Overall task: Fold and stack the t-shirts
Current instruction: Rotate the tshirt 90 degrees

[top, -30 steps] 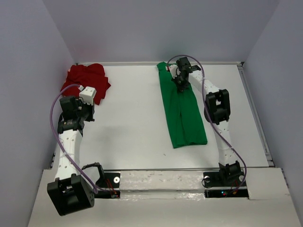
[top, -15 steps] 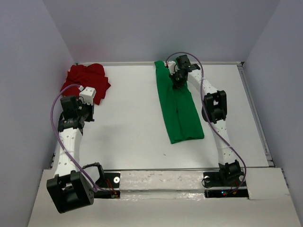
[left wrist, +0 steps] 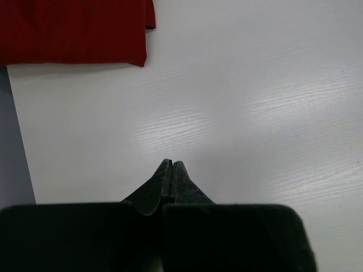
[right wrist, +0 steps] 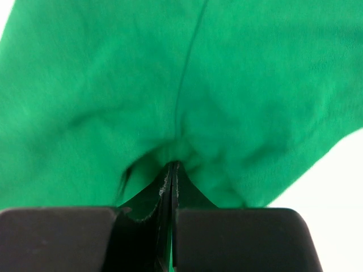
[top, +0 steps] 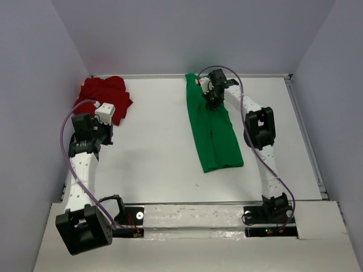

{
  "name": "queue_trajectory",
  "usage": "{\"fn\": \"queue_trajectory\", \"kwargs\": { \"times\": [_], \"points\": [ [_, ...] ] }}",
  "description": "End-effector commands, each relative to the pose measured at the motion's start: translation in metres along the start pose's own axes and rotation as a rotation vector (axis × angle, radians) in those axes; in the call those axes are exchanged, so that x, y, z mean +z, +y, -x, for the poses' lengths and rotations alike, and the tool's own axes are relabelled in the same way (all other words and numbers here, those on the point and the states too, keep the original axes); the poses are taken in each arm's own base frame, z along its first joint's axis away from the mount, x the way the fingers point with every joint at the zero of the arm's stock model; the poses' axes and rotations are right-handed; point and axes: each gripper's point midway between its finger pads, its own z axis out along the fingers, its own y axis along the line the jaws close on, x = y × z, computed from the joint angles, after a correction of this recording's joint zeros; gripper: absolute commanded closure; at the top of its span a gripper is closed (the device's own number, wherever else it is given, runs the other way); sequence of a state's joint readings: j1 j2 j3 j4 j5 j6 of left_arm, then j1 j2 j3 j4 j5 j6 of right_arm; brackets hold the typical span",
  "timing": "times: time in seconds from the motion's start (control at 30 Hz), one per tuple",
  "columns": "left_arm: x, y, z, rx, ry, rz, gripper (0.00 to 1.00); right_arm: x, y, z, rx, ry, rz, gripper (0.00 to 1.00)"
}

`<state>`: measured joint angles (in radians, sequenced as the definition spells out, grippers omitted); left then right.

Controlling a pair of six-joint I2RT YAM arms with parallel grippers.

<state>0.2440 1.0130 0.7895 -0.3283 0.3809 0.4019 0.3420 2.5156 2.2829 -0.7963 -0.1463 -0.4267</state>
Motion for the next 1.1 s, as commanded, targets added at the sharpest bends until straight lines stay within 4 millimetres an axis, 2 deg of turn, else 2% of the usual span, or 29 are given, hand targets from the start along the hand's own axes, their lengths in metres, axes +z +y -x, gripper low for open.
{"fn": "queue_trajectory", "kwargs": {
  "times": [0.0, 0.03, 0.07, 0.17, 0.2, 0.33, 0.37, 0.4, 0.47, 0.5, 0.53, 0.57, 0.6, 0.63, 0.67, 0.7, 0.77, 0.8, 0.83, 0.87, 0.93, 0.97, 1.0, 1.07],
  "points": [
    [-0.011, -0.002, 0.031, 0.025, -0.078, -0.030, 1.00, -0.070, -0.014, 0.004, -0.027, 0.023, -0.140, 1.00],
    [-0.012, -0.006, 0.034, 0.028, -0.086, -0.046, 1.00, -0.077, -0.016, -0.006, -0.027, 0.051, -0.171, 1.00],
    [-0.013, -0.007, 0.036, 0.031, -0.092, -0.052, 1.00, -0.100, -0.023, 0.001, -0.031, 0.033, -0.220, 1.00],
    [-0.015, -0.014, 0.041, 0.041, -0.109, -0.079, 1.00, -0.133, -0.029, 0.003, -0.033, 0.028, -0.281, 1.00],
    [-0.015, -0.016, 0.042, 0.045, -0.109, -0.086, 1.00, -0.152, -0.031, 0.011, -0.034, 0.001, -0.300, 1.00],
    [-0.010, -0.033, 0.049, 0.089, -0.098, -0.147, 1.00, -0.190, -0.029, 0.021, -0.019, -0.052, -0.324, 1.00],
    [-0.008, -0.042, 0.050, 0.115, -0.089, -0.173, 1.00, -0.196, -0.026, 0.018, -0.012, -0.046, -0.316, 1.00],
    [-0.001, -0.066, 0.049, 0.164, -0.053, -0.241, 1.00, -0.204, -0.022, 0.014, -0.003, -0.048, -0.311, 1.00],
    [0.011, -0.095, 0.045, 0.222, -0.003, -0.341, 1.00, -0.198, -0.013, -0.012, 0.007, 0.017, -0.291, 1.00],
    [0.015, -0.106, 0.045, 0.230, 0.008, -0.385, 1.00, -0.209, -0.013, -0.007, 0.010, -0.007, -0.305, 1.00],
    [0.014, -0.122, 0.055, 0.232, -0.016, -0.465, 1.00, -0.197, -0.007, -0.029, 0.018, 0.039, -0.293, 1.00],
    [0.016, -0.129, 0.056, 0.224, -0.010, -0.514, 1.00, -0.211, -0.005, -0.032, 0.024, 0.016, -0.310, 1.00],
    [0.025, -0.136, 0.060, 0.220, 0.010, -0.561, 1.00, -0.200, 0.008, -0.059, 0.036, 0.066, -0.277, 1.00],
    [0.024, -0.151, 0.065, 0.226, 0.007, -0.632, 1.00, -0.201, 0.012, -0.068, 0.060, 0.062, -0.262, 1.00],
    [0.033, -0.160, 0.064, 0.230, 0.030, -0.671, 1.00, -0.213, 0.020, -0.073, 0.067, 0.039, -0.248, 1.00],
    [0.035, -0.164, 0.081, 0.251, -0.002, -0.678, 1.00, -0.205, 0.037, -0.095, 0.083, 0.074, -0.187, 1.00],
    [0.039, -0.185, 0.091, 0.281, -0.007, -0.723, 1.00, -0.206, 0.062, -0.110, 0.082, 0.078, -0.081, 1.00],
    [0.050, -0.193, 0.088, 0.280, 0.020, -0.743, 1.00, -0.215, 0.084, -0.108, 0.075, 0.031, 0.021, 0.99],
    [0.053, -0.197, 0.101, 0.285, 0.002, -0.746, 1.00, -0.215, 0.095, -0.120, 0.076, 0.051, 0.064, 0.88],
    [0.057, -0.203, 0.102, 0.287, 0.012, -0.760, 1.00, -0.219, 0.104, -0.127, 0.084, 0.068, 0.100, 0.64],
    [0.070, -0.221, 0.098, 0.295, 0.055, -0.801, 1.00, -0.231, 0.116, -0.128, 0.087, 0.043, 0.145, 0.54],
    [0.073, -0.227, 0.096, 0.303, 0.073, -0.812, 1.00, -0.232, 0.121, -0.131, 0.091, 0.039, 0.159, 0.51],
    [0.077, -0.238, 0.090, 0.317, 0.120, -0.831, 1.00, -0.239, 0.126, -0.125, 0.091, 0.001, 0.184, 0.51],
    [0.081, -0.245, 0.084, 0.345, 0.146, -0.837, 1.00, -0.244, 0.137, -0.120, 0.091, -0.015, 0.245, 0.65]
  ]
}}
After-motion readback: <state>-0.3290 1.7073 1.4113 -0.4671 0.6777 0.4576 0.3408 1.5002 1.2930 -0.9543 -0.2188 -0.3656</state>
